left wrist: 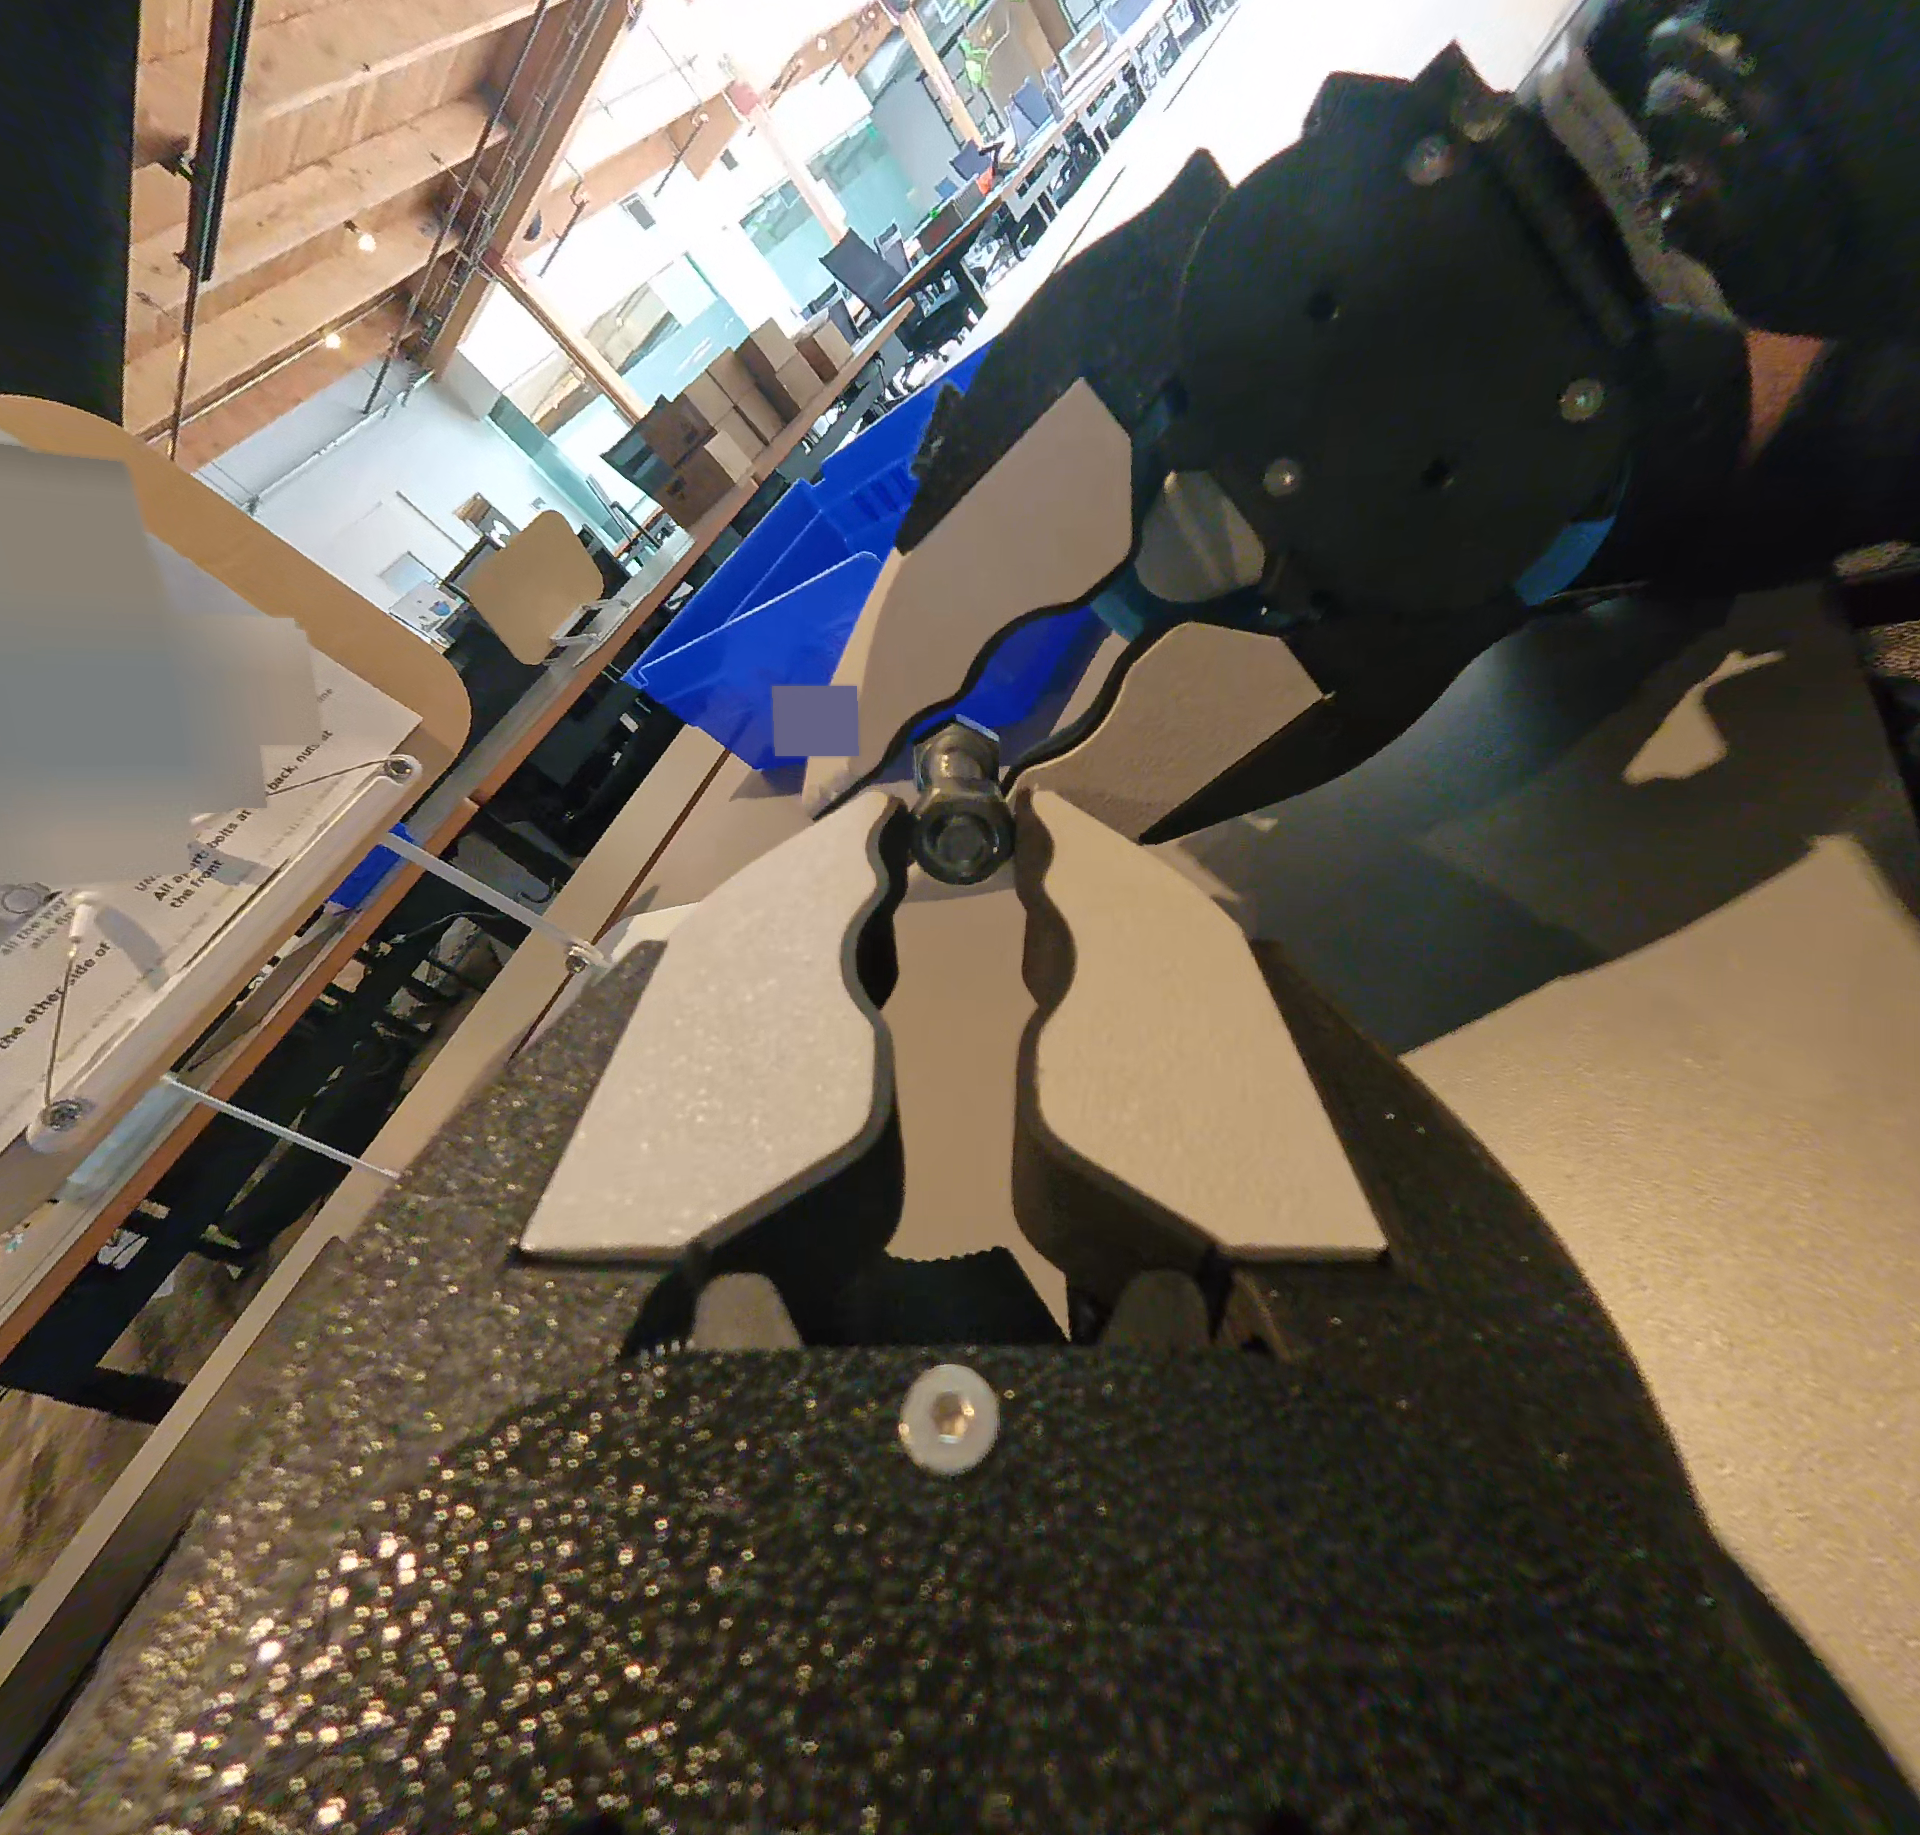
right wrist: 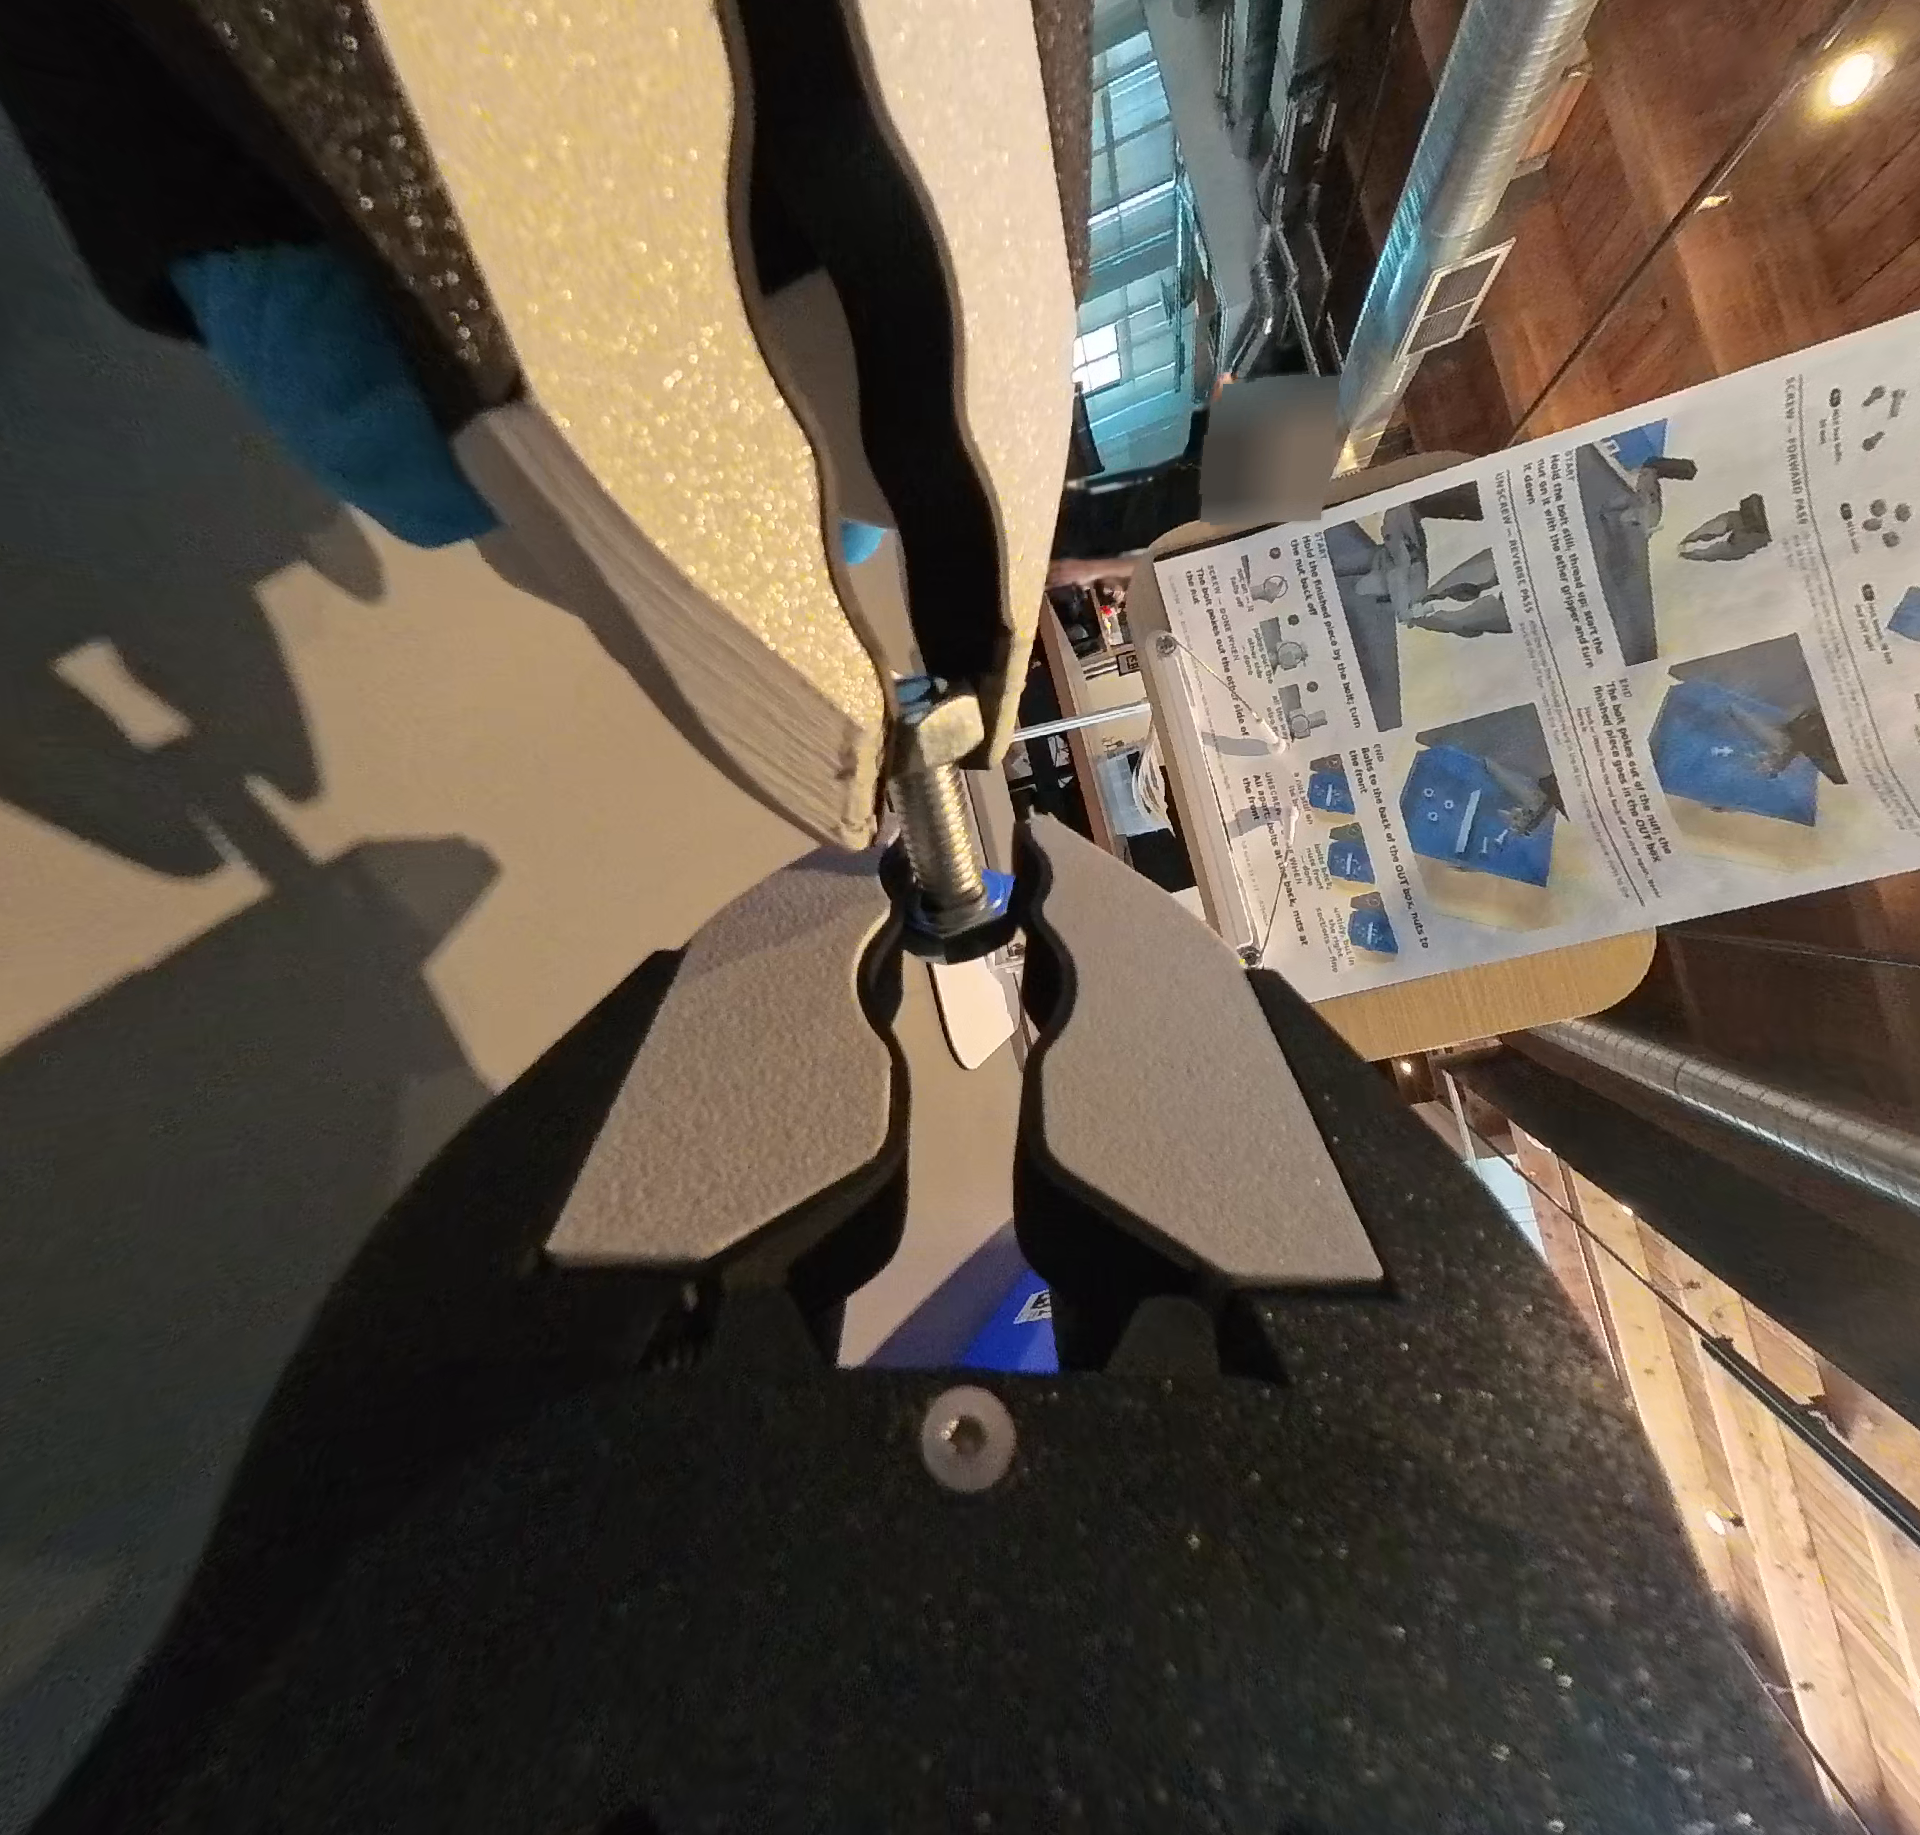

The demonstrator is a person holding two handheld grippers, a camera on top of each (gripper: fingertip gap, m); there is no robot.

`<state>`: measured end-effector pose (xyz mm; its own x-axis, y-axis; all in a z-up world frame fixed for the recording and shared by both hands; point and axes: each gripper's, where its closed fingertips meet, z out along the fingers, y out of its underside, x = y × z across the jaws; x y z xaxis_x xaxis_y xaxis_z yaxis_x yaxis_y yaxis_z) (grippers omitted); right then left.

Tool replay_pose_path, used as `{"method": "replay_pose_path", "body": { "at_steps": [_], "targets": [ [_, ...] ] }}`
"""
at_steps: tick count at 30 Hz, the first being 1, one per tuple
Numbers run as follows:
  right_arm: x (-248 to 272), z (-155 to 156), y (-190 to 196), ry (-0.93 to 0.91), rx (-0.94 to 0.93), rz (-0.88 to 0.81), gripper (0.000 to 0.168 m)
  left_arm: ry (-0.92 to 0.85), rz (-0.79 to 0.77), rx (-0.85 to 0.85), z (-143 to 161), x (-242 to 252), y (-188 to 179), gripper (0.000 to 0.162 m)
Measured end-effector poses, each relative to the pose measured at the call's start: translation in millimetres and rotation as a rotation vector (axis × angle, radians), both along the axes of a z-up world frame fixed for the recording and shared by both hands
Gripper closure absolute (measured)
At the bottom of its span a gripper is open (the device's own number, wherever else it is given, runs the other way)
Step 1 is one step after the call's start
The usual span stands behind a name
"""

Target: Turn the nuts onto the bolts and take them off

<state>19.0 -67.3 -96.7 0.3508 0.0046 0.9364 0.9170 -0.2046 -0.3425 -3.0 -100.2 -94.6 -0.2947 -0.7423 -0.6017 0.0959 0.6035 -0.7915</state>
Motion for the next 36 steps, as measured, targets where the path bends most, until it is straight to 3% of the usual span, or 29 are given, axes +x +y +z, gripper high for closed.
{"method": "replay_pose_path", "body": {
  "at_steps": [1,11,15,20,26,32,34,36],
  "targets": [
    [0,0,0,-0.002,-0.002,0.000,0.152,0.001,0.000,-0.001,0,0,0,0.143],
    [3,1,0,-0.006,0.001,-0.023,0.154,-0.007,0.008,-0.053,1,3,2,0.141],
    [6,2,0,-0.018,0.003,-0.042,0.154,0.028,-0.050,-0.243,9,2,1,0.125],
    [7,3,0,-0.008,0.009,-0.043,0.154,0.067,-0.055,-0.334,9,2,7,0.129],
    [7,3,0,-0.003,0.003,-0.038,0.154,0.058,-0.052,-0.226,4,0,2,0.143],
    [7,5,0,0.015,0.011,-0.032,0.155,-0.209,0.084,0.272,7,3,2,0.138],
    [7,6,0,0.015,0.013,-0.031,0.155,-0.225,0.056,0.222,12,1,-4,0.121],
    [7,5,0,0.014,0.013,-0.034,0.155,-0.223,0.008,0.063,23,-4,-4,0.120]
  ]
}}
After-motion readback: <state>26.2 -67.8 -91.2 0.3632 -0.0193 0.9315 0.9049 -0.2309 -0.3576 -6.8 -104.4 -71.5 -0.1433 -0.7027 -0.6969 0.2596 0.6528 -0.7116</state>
